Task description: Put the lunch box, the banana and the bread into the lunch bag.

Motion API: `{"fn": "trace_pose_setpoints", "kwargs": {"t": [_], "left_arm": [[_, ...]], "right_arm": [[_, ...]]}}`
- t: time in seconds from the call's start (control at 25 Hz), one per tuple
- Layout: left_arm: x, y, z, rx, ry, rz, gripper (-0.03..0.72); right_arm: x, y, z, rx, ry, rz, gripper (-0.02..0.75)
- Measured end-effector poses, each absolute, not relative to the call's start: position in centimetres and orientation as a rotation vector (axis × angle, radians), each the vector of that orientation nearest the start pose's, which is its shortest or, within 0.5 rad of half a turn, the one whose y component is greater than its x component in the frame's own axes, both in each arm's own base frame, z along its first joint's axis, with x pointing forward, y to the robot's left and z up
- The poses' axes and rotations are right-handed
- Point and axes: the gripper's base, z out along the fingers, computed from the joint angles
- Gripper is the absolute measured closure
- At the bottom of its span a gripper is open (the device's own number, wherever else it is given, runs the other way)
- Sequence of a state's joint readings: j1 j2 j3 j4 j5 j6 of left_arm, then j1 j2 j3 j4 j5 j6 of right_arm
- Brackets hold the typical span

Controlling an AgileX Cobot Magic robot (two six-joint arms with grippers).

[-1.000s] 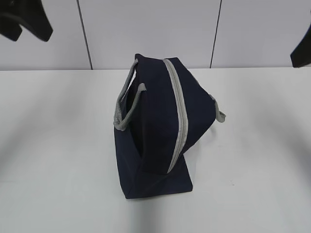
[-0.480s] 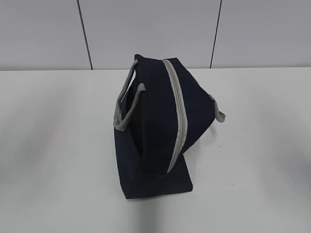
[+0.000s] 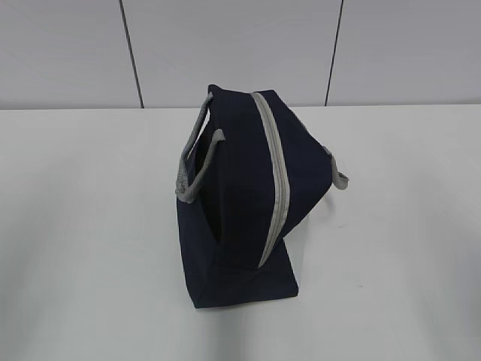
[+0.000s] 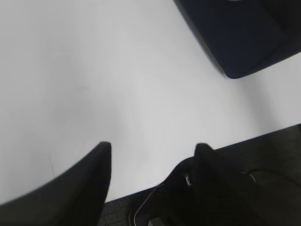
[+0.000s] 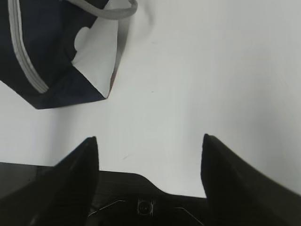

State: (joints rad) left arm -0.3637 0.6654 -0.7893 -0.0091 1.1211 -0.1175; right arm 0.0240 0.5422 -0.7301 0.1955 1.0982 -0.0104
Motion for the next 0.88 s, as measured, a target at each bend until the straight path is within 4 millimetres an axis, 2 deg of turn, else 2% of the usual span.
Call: {"fn": "trace_pose_setpoints", "kwargs": {"t": [0.2, 0.36, 0.56, 0.68, 0.88], "left_arm": [[6.2, -2.4, 30.6, 0.3, 2.436, -0.224, 0.293], [4.2, -1.7, 28.9, 0.295, 2.39, -0.235, 0.293], [2.3, -0.9, 28.1, 0.285, 2.295, -0.258, 0.293], [1.4, -0.5, 28.1, 0.278, 2.235, -0.261, 0.293], [1.0, -0.3, 28.1, 0.274, 2.204, -0.249, 0.293]], "right_arm": [[4.6, 1.8, 30.9, -0.029, 2.379, 0.27, 0.235], [2.0, 1.6, 30.6, -0.088, 2.314, 0.226, 0.234], [-0.7, 1.6, 30.2, -0.151, 2.236, 0.192, 0.234], [-1.3, 1.5, 29.3, -0.157, 2.218, 0.188, 0.235], [-0.9, 1.7, 26.6, -0.157, 2.285, 0.22, 0.235]]}}
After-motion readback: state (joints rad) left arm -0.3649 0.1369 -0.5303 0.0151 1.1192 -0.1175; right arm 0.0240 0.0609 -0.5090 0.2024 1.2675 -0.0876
